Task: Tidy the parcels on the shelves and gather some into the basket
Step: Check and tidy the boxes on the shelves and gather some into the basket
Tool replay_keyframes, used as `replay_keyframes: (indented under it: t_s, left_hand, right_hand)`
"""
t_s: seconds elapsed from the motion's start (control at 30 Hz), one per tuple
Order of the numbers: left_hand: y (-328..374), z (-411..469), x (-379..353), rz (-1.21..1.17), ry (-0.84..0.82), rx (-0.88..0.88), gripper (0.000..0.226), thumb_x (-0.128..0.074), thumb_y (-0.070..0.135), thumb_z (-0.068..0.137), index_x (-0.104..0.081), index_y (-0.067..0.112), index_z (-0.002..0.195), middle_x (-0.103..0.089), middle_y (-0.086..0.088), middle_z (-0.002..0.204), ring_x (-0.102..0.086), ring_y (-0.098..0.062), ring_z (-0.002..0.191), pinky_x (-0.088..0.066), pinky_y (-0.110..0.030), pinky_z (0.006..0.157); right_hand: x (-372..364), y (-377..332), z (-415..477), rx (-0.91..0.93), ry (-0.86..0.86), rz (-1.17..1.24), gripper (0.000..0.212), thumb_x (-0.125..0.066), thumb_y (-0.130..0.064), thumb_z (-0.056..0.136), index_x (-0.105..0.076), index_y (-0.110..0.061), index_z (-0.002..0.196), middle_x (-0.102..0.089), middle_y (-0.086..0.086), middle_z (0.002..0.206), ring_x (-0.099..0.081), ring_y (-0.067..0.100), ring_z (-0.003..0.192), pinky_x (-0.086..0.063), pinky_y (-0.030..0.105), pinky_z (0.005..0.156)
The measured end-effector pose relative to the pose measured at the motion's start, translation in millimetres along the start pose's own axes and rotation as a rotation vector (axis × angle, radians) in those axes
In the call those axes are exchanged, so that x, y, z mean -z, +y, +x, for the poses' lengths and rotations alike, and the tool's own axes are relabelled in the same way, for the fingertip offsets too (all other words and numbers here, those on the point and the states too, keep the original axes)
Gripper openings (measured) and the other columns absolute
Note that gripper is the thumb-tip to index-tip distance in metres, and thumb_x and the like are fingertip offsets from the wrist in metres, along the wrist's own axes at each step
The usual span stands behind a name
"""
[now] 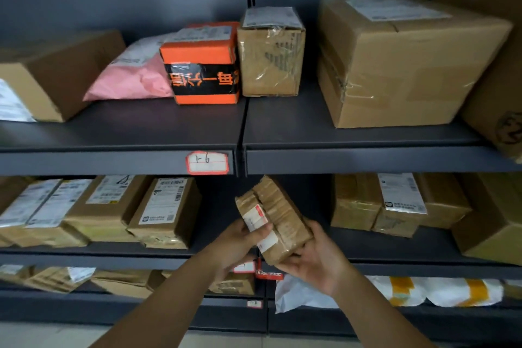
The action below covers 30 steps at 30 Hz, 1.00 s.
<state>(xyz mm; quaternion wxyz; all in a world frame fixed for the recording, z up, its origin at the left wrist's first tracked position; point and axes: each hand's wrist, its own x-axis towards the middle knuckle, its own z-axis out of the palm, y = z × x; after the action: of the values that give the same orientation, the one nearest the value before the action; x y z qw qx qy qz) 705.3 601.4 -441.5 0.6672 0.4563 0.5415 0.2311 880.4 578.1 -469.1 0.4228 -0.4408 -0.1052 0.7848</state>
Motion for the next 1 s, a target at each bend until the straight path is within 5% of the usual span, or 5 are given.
replay_keyframes:
  t_s: [0.23, 0.47, 0.57, 0.87, 1.0]
  left_hand:
    - [-7.8, -0.8, -3.1, -0.068, 0.119, -0.059, 0.074, -0.078, 0.009, 0.074, -0.039, 0.031, 0.133, -0.061, 0.003, 0.121, -0.060, -0.017, 0.110, -0.055, -0.039, 0.087]
    - [-13.6, -4.6, 13.2, 0.571, 0.414, -0.292, 0.074, -0.084, 0.015, 0.066, -0.047, 0.021, 0.130, -0.055, 0.011, 0.112, -0.053, -0.003, 0.106, -0.048, -0.015, 0.083]
    - [-15.5, -8.6, 21.7, 0.667, 0.427, -0.354, 0.070, -0.083, 0.017, 0.068, -0.049, 0.020, 0.129, -0.055, 0.008, 0.117, -0.046, 0.001, 0.101, -0.041, -0.007, 0.077]
    - [-18.8, -9.0, 53.0, 0.815, 0.408, -0.392, 0.070, -0.080, 0.019, 0.072, -0.045, 0.023, 0.133, -0.051, 0.007, 0.126, -0.046, -0.005, 0.118, -0.042, -0.015, 0.094]
    - [-17.1, -8.9, 64.4, 0.894, 0.365, -0.415, 0.069, -0.075, 0.018, 0.077, -0.042, 0.025, 0.137, -0.048, 0.008, 0.130, -0.042, -0.005, 0.122, -0.036, -0.012, 0.094]
  right_hand:
    - [3.3, 1.8, 3.4, 0.088, 0.204, -0.332, 0.026, -0.043, -0.021, 0.100, -0.061, -0.008, 0.113, -0.070, 0.014, 0.102, -0.064, 0.028, 0.101, -0.048, 0.046, 0.094]
    - [-6.1, 0.5, 3.8, 0.235, 0.250, -0.518, 0.053, -0.056, -0.029, 0.094, -0.035, -0.025, 0.143, -0.049, 0.003, 0.136, -0.051, 0.021, 0.115, -0.041, 0.042, 0.104]
    - [-15.6, -0.3, 5.8, 0.259, 0.209, -0.527, 0.062, -0.060, -0.026, 0.092, -0.030, -0.026, 0.146, -0.051, 0.004, 0.136, -0.053, 0.019, 0.111, -0.042, 0.041, 0.103]
    - [-33.8, 11.4, 17.2, 0.282, 0.197, -0.684, 0.045, -0.064, -0.011, 0.089, -0.049, -0.029, 0.127, -0.057, -0.004, 0.124, -0.053, 0.013, 0.111, -0.043, 0.035, 0.098]
    - [-37.0, 11.3, 21.3, 0.340, 0.201, -0.815, 0.063, -0.067, -0.002, 0.084, -0.043, -0.024, 0.138, -0.057, -0.005, 0.125, -0.053, 0.005, 0.102, -0.043, 0.023, 0.087]
